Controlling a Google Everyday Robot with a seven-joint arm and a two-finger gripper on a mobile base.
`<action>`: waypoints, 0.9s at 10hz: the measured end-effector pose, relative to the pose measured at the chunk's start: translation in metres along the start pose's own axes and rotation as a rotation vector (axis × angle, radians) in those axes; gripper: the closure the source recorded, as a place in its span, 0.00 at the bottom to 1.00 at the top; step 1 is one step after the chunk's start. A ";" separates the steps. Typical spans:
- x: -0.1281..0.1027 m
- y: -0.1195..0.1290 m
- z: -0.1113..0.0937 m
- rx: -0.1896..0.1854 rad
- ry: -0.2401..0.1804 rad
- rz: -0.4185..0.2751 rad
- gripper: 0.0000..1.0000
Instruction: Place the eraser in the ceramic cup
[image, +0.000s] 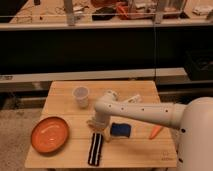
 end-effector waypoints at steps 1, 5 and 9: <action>0.000 0.000 0.000 0.000 0.000 -0.001 0.20; 0.001 0.000 0.000 -0.003 0.005 -0.012 0.20; 0.001 0.000 0.000 -0.004 0.005 -0.012 0.20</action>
